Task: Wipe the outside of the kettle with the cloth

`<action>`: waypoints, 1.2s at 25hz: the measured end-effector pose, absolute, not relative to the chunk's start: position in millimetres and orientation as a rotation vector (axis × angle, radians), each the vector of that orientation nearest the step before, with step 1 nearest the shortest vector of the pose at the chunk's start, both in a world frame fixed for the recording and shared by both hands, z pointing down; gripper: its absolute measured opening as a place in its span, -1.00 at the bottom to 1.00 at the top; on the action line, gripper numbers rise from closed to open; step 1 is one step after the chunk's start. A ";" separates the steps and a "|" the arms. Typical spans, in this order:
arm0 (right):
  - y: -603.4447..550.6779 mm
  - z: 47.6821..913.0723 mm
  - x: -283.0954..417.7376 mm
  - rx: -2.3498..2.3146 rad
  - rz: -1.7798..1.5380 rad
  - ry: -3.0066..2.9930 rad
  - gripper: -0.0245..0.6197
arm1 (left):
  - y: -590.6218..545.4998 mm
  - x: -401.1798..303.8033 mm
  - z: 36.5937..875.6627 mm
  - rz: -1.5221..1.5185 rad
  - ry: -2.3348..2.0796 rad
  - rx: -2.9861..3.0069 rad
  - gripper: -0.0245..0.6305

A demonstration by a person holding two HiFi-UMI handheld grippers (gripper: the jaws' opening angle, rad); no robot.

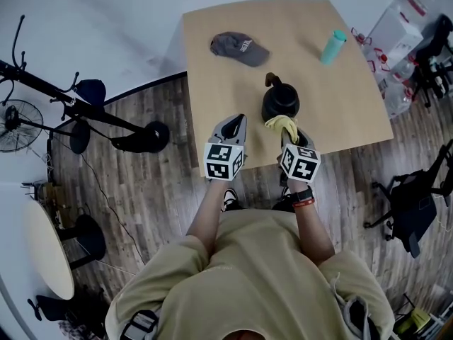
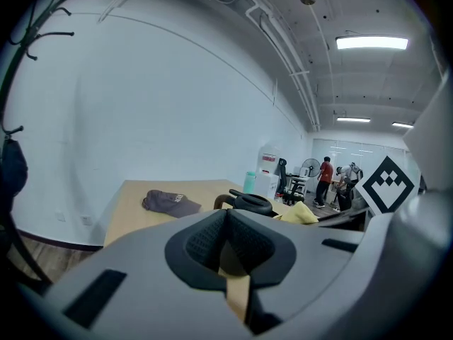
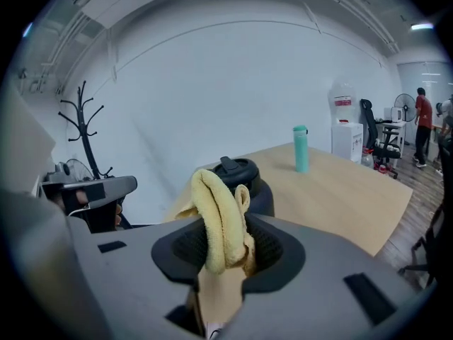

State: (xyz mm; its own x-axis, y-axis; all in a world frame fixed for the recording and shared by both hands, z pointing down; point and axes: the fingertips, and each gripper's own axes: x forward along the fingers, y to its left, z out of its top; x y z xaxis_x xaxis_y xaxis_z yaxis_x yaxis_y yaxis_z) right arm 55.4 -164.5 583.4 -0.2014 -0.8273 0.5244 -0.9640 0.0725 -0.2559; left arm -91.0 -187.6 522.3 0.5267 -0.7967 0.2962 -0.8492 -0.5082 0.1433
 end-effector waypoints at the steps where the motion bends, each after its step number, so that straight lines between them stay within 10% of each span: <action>1: -164.0 584.3 45.7 1.798 0.825 -2.118 -0.53 | -187.4 -95.6 522.0 0.281 -1.381 2.500 -0.85; 30: -233.4 651.7 -33.3 1.902 0.932 -1.941 -0.52 | -193.2 -146.7 521.3 0.281 -1.428 2.479 -0.85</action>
